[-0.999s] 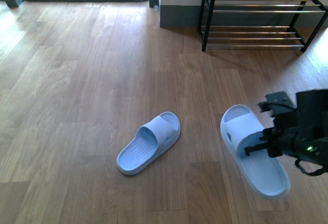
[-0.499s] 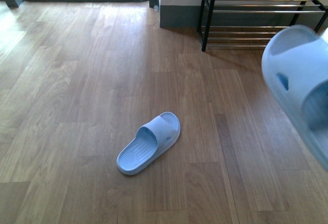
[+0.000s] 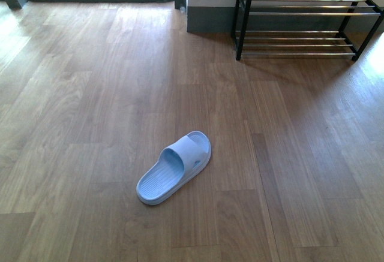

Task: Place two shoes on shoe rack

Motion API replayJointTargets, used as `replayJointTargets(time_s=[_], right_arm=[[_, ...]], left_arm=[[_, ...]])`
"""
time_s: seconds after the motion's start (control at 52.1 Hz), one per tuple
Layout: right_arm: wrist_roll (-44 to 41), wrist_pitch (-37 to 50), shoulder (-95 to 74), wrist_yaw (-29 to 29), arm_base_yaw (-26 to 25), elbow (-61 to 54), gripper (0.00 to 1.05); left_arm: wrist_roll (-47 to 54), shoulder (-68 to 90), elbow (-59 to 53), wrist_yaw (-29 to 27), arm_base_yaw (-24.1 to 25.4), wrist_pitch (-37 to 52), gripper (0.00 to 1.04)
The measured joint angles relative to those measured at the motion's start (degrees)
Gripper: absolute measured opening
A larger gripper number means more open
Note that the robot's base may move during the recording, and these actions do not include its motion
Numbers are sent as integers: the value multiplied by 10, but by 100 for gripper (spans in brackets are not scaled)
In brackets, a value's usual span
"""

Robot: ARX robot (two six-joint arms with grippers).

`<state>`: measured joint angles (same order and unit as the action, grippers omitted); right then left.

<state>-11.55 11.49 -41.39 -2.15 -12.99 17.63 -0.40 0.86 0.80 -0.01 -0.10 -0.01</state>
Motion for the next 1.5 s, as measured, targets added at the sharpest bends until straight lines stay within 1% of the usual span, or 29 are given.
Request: replayJointTargets(time_s=[0.077, 0.192, 0.25, 0.288, 0.384, 0.442, 0.519, 0.653, 1.498], right_arm=[[17, -25, 53, 9, 4, -25, 2], [48, -35, 110, 32, 19, -66, 2], [60, -24, 126, 37, 27, -91, 2], [71, -10, 127, 30, 29, -111, 2], [82, 21, 118, 40, 37, -137, 2], [93, 45, 114, 42, 43, -137, 2], [94, 47, 116, 57, 56, -139, 2], [104, 41, 122, 61, 76, -144, 2], [105, 39, 122, 67, 77, -144, 2]], left_arm=[[0, 0, 0, 0, 0, 0, 95], [0, 0, 0, 0, 0, 0, 95], [0, 0, 0, 0, 0, 0, 95], [0, 0, 0, 0, 0, 0, 95], [0, 0, 0, 0, 0, 0, 95], [0, 0, 0, 0, 0, 0, 95], [0, 0, 0, 0, 0, 0, 95], [0, 0, 0, 0, 0, 0, 95], [0, 0, 0, 0, 0, 0, 95]])
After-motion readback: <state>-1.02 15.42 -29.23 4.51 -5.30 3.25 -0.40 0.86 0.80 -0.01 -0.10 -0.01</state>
